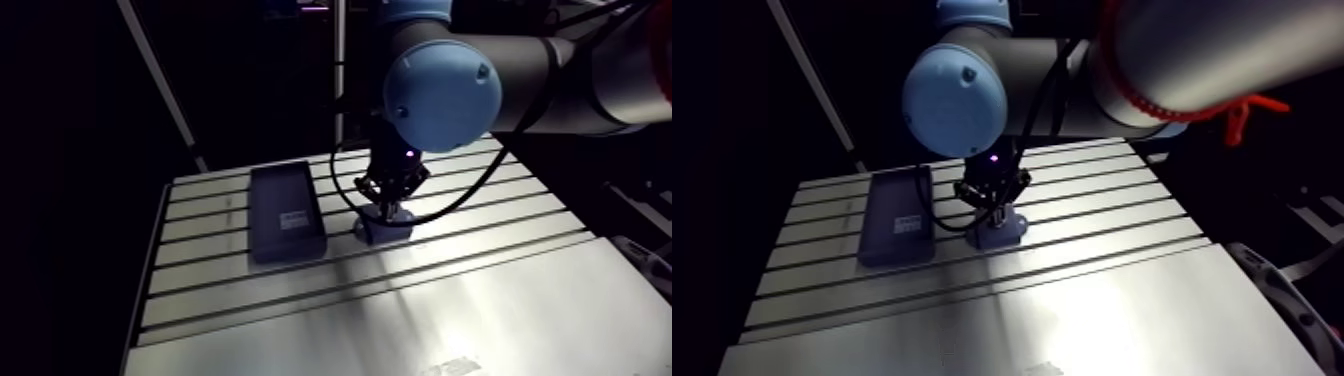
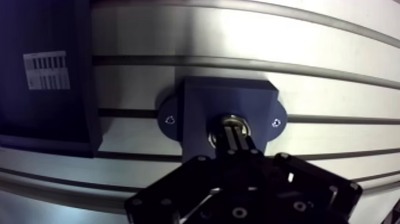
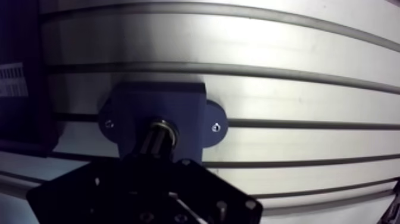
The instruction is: Pick up the bearing and press it into the housing until flush.
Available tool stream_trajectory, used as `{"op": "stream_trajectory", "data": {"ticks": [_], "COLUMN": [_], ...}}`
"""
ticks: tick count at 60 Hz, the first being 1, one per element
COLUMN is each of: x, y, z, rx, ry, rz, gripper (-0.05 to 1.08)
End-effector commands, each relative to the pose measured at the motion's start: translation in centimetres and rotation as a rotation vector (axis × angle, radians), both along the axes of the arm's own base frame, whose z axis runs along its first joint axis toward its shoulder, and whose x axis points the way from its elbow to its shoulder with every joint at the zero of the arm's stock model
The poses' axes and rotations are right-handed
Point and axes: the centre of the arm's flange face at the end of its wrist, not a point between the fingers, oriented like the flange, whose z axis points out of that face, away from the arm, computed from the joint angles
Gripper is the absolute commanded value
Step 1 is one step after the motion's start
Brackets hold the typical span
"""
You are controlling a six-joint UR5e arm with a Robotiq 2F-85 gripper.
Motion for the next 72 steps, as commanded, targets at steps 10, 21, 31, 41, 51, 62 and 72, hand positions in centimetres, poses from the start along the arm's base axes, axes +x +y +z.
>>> {"op": "stream_trajectory", "data": {"ticks": [10,21,31,41,51,62,72], "x": [0.12,0.22,0.19,0.15,0.21,0.21,0.20], "y": [0.01,-0.02,-0.01,-0.02,-0.03,0.04,0.12], "z": [-0.28,-0.38,-0.44,-0.42,-0.48,-0.62,-0.72], "rx": [-0.002,-0.002,-0.002,-0.003,-0.003,-0.004,-0.004], "ry": [-0.006,-0.008,-0.006,-0.003,-0.004,-0.007,-0.009], "rz": [0.000,0.001,0.001,0.000,0.000,-0.001,-0.001], "gripper": [0.97,0.97,0.97,0.97,0.97,0.97,0.97]}}
